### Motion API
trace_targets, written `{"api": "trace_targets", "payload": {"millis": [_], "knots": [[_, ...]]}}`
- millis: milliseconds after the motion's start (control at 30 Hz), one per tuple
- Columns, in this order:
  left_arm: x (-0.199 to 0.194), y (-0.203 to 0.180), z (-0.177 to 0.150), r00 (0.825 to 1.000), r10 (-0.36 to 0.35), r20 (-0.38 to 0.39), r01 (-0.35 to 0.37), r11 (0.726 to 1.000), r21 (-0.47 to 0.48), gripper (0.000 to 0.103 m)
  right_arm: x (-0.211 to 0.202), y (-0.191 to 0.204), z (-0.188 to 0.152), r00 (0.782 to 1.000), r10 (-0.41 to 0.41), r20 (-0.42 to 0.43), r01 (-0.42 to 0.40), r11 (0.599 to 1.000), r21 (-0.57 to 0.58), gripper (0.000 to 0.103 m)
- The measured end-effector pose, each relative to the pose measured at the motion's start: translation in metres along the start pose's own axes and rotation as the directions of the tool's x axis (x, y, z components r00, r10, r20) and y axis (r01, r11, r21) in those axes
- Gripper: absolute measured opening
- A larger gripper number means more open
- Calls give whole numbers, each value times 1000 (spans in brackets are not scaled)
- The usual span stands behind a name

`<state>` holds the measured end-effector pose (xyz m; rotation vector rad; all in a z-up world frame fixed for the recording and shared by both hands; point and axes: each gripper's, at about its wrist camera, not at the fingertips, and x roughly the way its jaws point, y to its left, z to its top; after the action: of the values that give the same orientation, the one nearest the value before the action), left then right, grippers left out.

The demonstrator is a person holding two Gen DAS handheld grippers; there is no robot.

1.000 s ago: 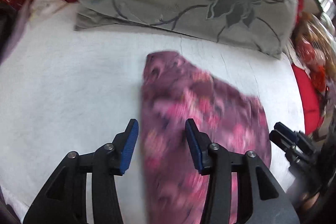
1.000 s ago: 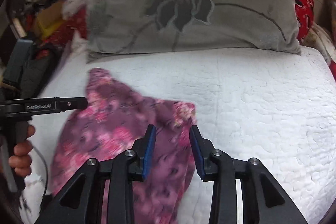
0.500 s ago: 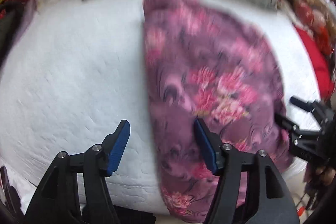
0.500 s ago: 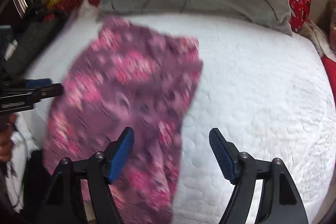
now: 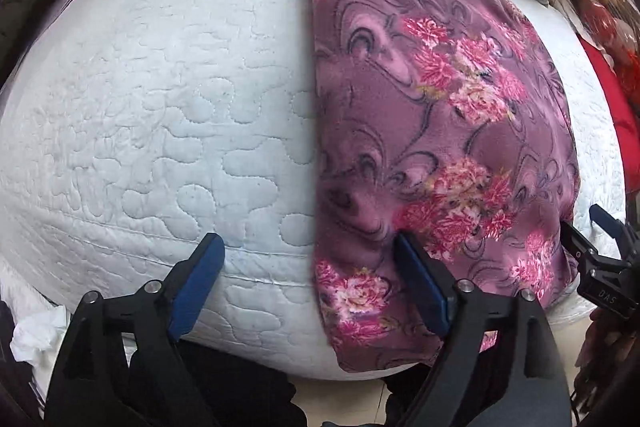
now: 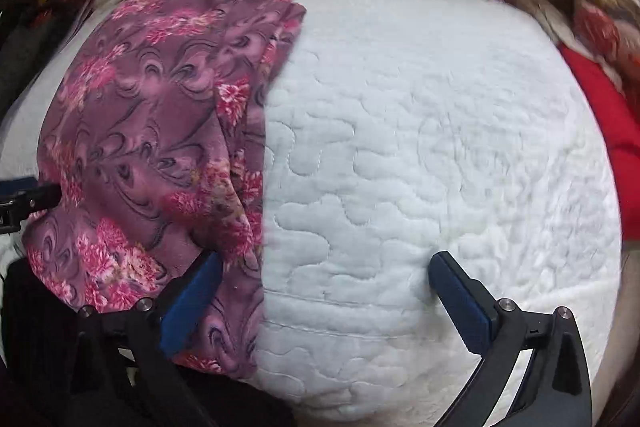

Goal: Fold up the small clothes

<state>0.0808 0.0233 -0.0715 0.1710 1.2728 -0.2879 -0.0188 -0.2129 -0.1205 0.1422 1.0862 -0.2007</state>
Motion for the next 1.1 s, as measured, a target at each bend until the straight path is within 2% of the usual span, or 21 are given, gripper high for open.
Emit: {"api": "trace_targets", "payload": {"millis": [200, 367, 500, 700, 833, 967, 1100], "knots": [[3, 4, 0, 1000, -8, 7, 8, 1000, 0, 93, -4, -3, -8, 1000, -25, 13, 25, 999, 38, 102], [18, 27, 1, 1000, -19, 2, 19, 1000, -20, 103, 4, 1, -2, 1000, -17, 19, 15, 997, 82, 102], [21, 34, 0, 1000, -22, 12, 22, 1000, -13, 103, 3, -4, -4, 999, -5, 35, 2, 995, 101, 103], [25, 42, 0, 999, -28, 19, 28, 999, -16, 103, -2, 0, -12, 996, -36, 79, 28, 994, 101, 102], [21, 34, -1, 1000, -25, 16, 25, 1000, -17, 103, -4, 5, -12, 996, -55, 73, 47, 994, 103, 102], [11, 40, -4, 999, -36, 1, 36, 999, -2, 103, -13, 10, -10, 992, -120, 37, 116, 989, 88, 103], [0, 63, -15, 999, -50, -5, 49, 998, -44, 103, -40, 18, -15, 972, -208, 110, 204, 978, 45, 103]]}}
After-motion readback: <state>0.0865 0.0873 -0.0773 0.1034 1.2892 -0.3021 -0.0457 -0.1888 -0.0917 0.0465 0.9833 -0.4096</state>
